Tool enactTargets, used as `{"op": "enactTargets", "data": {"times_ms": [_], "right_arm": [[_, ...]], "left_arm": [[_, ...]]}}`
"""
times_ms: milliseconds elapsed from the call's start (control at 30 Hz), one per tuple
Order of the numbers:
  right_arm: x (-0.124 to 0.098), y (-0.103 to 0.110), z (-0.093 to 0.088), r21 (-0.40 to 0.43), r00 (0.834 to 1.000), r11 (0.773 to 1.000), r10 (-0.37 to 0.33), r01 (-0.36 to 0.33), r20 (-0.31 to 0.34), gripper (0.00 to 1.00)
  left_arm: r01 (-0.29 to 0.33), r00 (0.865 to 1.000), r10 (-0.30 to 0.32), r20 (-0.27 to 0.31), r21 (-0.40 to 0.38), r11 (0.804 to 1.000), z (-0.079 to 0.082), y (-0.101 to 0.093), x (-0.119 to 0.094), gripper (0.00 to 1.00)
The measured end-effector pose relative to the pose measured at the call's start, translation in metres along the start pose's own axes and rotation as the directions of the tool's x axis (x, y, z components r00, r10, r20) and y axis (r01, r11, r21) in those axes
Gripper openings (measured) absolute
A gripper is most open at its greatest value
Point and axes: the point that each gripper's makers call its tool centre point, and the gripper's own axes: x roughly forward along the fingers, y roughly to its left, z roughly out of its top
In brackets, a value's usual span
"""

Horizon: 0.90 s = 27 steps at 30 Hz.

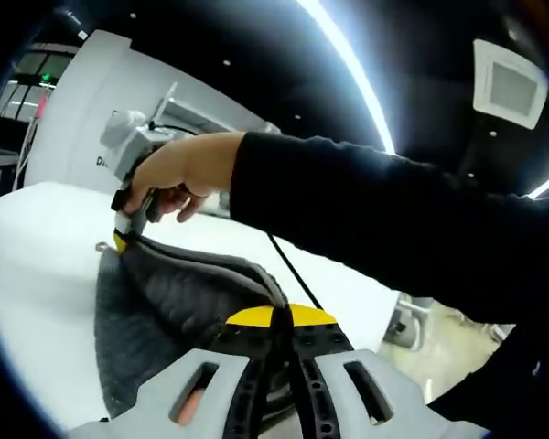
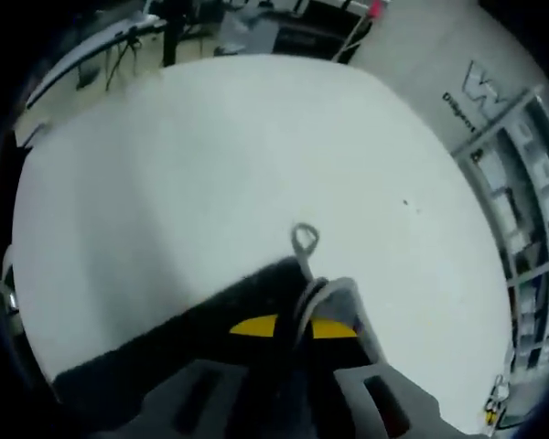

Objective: Open the folded towel by lifting each exposed corner and separating the folded layers until the towel lies flat within the target outline without major curled edges

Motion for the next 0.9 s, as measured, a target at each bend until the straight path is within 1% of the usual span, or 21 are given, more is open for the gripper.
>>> {"op": "enactTargets", "data": {"times_ms": [67,100,233,400,467,567,667,733,900], "right_arm": [[-0.001,-0.002,-0.001,0.000,1.000,1.000,0.009,-0.009,0.002,0.02],[-0.002,-0.001,-0.002,-0.006,1.000,1.000,0.019,-0.019,0.013,0.02],[-0.005,-0.005,-0.003,-0.032,0.999,0.999,0.018,-0.017,0.028,0.03],[-0.004,-0.001,-0.007,-0.067,0.999,0.997,0.034,-0.031,0.040,0.03],[-0.004,0.000,-0.007,-0.092,0.998,0.995,0.037,-0.032,0.046,0.04],[-0.005,0.001,-0.006,-0.102,0.998,0.994,0.041,-0.036,0.050,0.06],[-0.005,-0.001,-0.002,-0.104,0.998,0.994,0.041,-0.035,0.056,0.07],[-0.004,-0.002,0.001,-0.104,0.997,0.994,0.041,-0.035,0.059,0.03],[-0.007,-0.003,0.005,-0.077,0.996,0.996,0.053,-0.047,0.069,0.01]], "left_arm": [[0.002,1.000,-0.002,0.001,0.003,1.000,0.000,-0.001,0.000,0.03],[0.004,1.000,-0.004,0.000,0.006,1.000,0.000,-0.002,0.000,0.03],[0.008,1.000,-0.008,-0.003,0.011,1.000,0.000,-0.004,0.003,0.03],[0.015,1.000,-0.015,0.000,0.030,0.999,0.002,-0.011,0.007,0.03],[0.017,1.000,-0.017,-0.003,0.034,0.999,0.002,-0.012,0.009,0.03],[0.021,1.000,-0.021,-0.007,0.041,0.999,0.002,-0.014,0.010,0.03],[0.025,1.000,-0.024,-0.010,0.046,0.999,0.002,-0.014,0.010,0.03],[0.025,1.000,-0.025,-0.012,0.049,0.998,0.002,-0.014,0.011,0.03],[0.029,1.000,-0.028,-0.013,0.053,0.998,0.003,-0.013,0.011,0.03]]}}
